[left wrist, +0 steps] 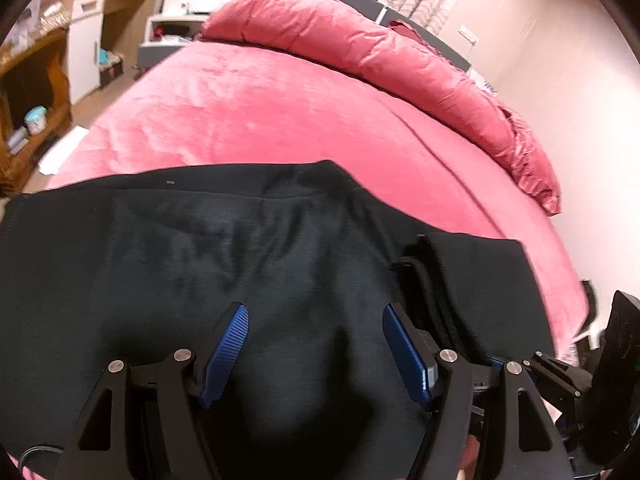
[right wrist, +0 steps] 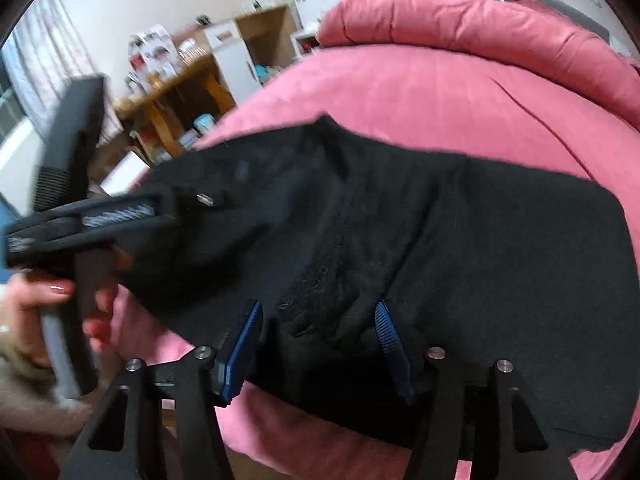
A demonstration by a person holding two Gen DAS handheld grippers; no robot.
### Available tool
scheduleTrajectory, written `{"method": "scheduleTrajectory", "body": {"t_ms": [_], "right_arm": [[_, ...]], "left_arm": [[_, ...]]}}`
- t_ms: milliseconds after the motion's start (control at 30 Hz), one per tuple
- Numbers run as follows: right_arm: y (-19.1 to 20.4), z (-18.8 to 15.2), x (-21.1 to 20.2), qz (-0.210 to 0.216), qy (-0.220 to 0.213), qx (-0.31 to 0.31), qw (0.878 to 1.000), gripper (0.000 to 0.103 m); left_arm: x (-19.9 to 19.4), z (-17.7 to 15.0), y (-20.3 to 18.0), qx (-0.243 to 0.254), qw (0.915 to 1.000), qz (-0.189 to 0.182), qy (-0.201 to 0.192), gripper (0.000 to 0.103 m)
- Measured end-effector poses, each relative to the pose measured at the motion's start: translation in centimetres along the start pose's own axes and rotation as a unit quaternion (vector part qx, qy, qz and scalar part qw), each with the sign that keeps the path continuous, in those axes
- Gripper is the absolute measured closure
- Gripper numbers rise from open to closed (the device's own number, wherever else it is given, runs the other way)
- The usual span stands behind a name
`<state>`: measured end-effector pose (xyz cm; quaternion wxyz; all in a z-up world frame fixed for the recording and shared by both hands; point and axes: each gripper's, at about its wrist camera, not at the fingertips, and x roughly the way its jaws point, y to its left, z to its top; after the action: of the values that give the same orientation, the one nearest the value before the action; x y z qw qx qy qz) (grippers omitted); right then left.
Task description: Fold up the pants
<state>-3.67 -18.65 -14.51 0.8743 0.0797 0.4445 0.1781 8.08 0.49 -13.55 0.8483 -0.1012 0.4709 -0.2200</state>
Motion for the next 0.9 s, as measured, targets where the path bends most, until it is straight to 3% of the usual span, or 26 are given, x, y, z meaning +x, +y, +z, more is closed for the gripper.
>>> {"method": "scheduleTrajectory", "body": {"t_ms": [167, 233, 267, 333, 367, 433, 500, 533, 567, 667, 800, 900], "right_arm": [[-3.4, 0.4, -5.8, 0.019, -0.116, 0.072, 0.990, 0.044], [-5.8, 0.0, -7.9, -0.007, -0.152, 0.112, 0.982, 0.044], [-7.6, -0.3, -8.8, -0.047, -0.161, 0.139, 0.976, 0.044], [-9.9, -0.3, -8.9, -0.097, -0.144, 0.162, 0.971, 0.047], [-11.4, -0.4, -8.8, -0.119, -0.132, 0.176, 0.968, 0.058], [-13.1, -0.7, -8.6, -0.125, -0.124, 0.191, 0.966, 0.070], [-14.0, -0.6, -7.7, -0.139, -0.108, 0.198, 0.964, 0.070], [-14.4, -0.7, -7.3, -0.144, -0.101, 0.200, 0.964, 0.070], [-14.5, -0.8, -6.7, -0.146, -0.095, 0.203, 0.964, 0.070], [-14.6, -1.0, -5.7, -0.162, -0.080, 0.205, 0.962, 0.070], [-14.2, -1.2, -6.0, -0.159, -0.081, 0.194, 0.965, 0.070], [-13.6, -1.3, -5.4, -0.161, -0.068, 0.180, 0.968, 0.072]], "left_arm": [[0.9, 0.9, -1.7, -0.020, 0.9978, -0.061, 0.018, 0.032], [1.8, 1.2, -2.7, -0.022, 0.9956, -0.084, 0.035, 0.027], [2.6, 1.3, -3.2, -0.023, 0.9942, -0.092, 0.050, 0.025], [4.1, 1.5, -4.2, -0.023, 0.9918, -0.101, 0.075, 0.025], [4.7, 1.5, -4.6, -0.021, 0.9913, -0.100, 0.083, 0.025], [5.9, 1.5, -5.5, -0.015, 0.9922, -0.084, 0.091, 0.026], [6.4, 1.4, -6.4, 0.004, 0.9940, -0.064, 0.088, 0.029], [6.5, 1.3, -7.0, 0.021, 0.9952, -0.051, 0.081, 0.039], [6.6, 1.1, -7.5, 0.041, 0.9952, -0.041, 0.078, 0.055], [6.3, 1.0, -8.6, 0.075, 0.9920, -0.058, 0.083, 0.088], [3.1, 1.8, -9.2, 0.104, 0.9922, -0.067, 0.018, 0.090], [2.8, 1.3, -8.6, 0.113, 0.9917, -0.058, 0.018, 0.090]]}}
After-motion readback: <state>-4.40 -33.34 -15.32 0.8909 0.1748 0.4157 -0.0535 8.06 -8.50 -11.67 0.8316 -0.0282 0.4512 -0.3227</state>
